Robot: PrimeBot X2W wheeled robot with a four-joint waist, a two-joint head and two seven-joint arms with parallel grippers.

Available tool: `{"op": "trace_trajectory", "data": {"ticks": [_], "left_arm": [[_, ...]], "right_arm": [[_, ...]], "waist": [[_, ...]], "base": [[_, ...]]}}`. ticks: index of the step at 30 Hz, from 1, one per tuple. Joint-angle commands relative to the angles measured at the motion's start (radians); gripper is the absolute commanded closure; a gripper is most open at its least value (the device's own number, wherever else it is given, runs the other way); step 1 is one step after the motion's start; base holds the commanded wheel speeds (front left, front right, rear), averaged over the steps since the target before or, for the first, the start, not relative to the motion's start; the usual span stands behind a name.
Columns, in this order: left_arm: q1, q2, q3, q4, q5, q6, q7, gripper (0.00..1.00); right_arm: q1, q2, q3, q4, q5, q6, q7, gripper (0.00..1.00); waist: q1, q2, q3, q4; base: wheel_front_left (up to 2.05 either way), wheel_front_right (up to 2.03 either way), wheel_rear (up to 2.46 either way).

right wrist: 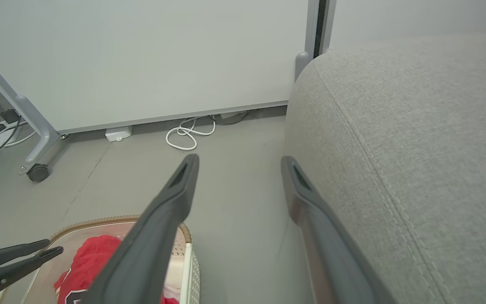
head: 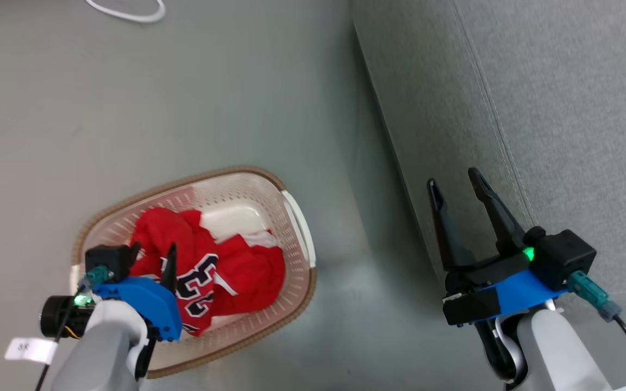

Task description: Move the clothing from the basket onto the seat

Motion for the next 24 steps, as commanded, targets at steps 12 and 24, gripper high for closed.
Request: {"op": "trace_trajectory", "data": {"ticks": [12,24], "left_arm": [[-0.164,0.018,0.020,0.177,-0.031,0.033,0.077,0.00],[-0.218,0.003,0.001,0.258,-0.040,0.029,0.100,1.00]], "right_arm": [[-0.019,-0.001,0.010,-0.089,0.057,0.000,-0.004,0.00],[-0.030,-0.001,0.006,-0.091,0.069,0.000,-0.004,0.00]], "waist": [[-0.0002,0.0000,0.201,-0.095],[-0.0002,0.0000,0.206,-0.093]], "base": [[0.00,0.00,0.00],[0.00,0.00,0.00]]}}
